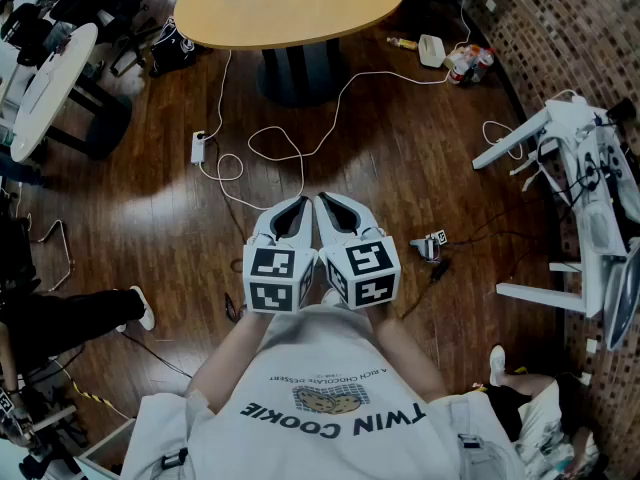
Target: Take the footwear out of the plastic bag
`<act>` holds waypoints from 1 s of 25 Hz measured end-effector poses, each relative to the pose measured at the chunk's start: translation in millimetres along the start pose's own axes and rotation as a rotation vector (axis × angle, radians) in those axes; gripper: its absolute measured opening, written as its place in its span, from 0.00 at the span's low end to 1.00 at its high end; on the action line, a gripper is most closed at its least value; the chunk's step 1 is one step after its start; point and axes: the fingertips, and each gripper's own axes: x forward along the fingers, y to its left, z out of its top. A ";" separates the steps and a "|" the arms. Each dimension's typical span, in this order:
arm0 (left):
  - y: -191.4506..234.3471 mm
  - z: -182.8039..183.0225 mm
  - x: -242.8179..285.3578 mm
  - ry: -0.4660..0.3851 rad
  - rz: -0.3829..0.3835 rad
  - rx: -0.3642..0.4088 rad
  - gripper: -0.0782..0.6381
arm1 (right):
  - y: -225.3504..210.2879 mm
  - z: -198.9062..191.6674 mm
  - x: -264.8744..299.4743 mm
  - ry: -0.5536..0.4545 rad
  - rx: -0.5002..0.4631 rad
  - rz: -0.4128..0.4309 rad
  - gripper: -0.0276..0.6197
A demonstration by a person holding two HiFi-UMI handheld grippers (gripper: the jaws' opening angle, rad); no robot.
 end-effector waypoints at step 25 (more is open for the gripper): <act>246.5 106.0 191.8 0.040 -0.121 -0.049 0.12 | -46.3 109.4 300.8 0.104 -0.024 -0.102 0.05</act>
